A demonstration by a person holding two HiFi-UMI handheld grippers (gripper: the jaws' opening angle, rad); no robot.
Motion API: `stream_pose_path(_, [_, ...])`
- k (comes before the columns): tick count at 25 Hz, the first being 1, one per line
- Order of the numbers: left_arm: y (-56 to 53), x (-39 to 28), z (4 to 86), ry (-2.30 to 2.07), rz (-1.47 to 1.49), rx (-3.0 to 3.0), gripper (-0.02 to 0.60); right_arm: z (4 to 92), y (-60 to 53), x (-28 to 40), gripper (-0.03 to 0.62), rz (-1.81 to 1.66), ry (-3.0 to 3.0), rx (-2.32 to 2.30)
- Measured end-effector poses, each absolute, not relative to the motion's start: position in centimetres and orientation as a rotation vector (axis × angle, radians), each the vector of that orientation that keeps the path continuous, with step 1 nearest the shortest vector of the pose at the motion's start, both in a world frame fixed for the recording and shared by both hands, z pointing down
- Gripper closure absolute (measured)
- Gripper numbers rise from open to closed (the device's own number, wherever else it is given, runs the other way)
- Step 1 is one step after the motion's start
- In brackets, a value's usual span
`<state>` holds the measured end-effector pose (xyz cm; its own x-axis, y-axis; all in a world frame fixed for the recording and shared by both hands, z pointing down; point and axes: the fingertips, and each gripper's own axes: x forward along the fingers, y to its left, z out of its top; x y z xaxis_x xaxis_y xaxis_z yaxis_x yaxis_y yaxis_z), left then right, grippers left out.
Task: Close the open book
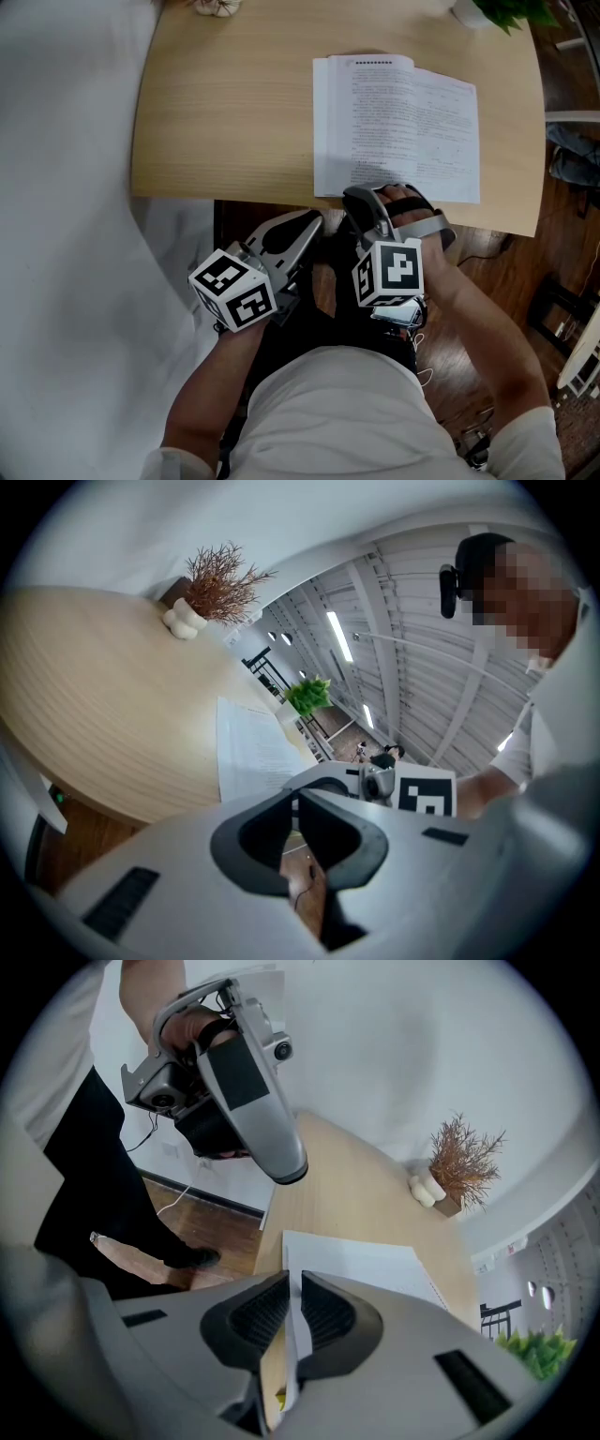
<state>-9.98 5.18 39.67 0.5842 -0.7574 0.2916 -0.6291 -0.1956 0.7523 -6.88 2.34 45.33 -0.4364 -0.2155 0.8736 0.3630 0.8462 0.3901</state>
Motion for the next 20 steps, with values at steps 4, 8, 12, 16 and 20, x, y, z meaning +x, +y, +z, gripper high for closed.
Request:
stream_pose_path(4, [5.00,-9.82,39.66,-1.108,-0.179,1.910,0.584,45.25,2.49,-6.87,0.569,-0.641,-1.921,-0.112])
stream_pose_path(8, [4.88,-9.79,39.64,-1.105,-0.178,1.910,0.584,45.17,2.59,-6.96,0.577,-0.615,-1.937,-0.108])
stream_pose_path(12, [4.83,-9.74,39.72,-1.102,-0.174,1.909,0.584,45.09,2.58,-6.97,0.579,-0.592,-1.945,-0.112])
stream_pose_path(16, [4.59,-9.68,39.81,-1.098,-0.176,1.909,0.584,45.24,2.55,-6.98,0.577,-0.576,-1.947,-0.122])
stream_pose_path(20, [4.36,-9.68,39.96,-1.095,-0.175,1.908,0.584,45.41,2.50,-7.01,0.577,-0.562,-1.946,-0.133])
